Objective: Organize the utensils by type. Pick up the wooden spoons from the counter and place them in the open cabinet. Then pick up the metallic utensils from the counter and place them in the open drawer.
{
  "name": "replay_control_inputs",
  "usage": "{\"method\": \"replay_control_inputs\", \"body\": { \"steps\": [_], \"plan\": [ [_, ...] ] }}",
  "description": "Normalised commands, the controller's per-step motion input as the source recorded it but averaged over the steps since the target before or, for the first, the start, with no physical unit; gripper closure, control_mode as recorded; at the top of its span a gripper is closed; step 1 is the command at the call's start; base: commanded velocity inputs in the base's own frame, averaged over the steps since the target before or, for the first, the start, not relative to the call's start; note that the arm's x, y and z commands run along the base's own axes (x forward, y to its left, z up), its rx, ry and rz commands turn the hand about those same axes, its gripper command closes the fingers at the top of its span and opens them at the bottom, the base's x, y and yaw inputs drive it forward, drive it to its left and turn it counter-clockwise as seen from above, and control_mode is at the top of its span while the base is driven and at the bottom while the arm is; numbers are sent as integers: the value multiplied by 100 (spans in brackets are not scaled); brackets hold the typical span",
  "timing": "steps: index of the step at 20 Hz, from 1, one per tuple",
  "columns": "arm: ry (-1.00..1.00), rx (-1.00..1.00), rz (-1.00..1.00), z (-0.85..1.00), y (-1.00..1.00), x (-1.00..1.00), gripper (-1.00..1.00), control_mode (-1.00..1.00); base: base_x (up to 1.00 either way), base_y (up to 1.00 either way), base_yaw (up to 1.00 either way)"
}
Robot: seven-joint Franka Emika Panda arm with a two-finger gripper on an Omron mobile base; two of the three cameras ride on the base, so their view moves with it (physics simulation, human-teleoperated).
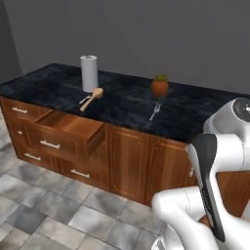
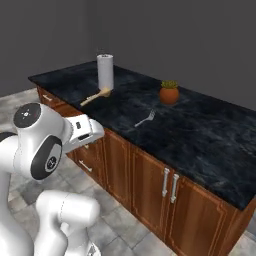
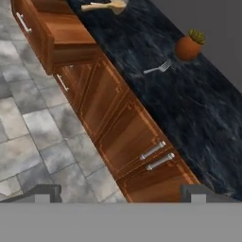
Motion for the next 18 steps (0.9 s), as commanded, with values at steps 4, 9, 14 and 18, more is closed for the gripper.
{"method": "replay_control_inputs", "body": {
  "steps": [4, 9, 14, 18],
  "plan": [
    [0, 0, 0, 0, 0, 0, -100, 100, 72, 53, -50],
    [0, 0, 0, 0, 0, 0, -100, 100, 70, 67, -37],
    [0, 0, 0, 0, 0, 0, -100, 100, 91, 53, -24],
    [0, 0, 0, 0, 0, 0, -100, 100, 85, 4, 9]
  ]
}}
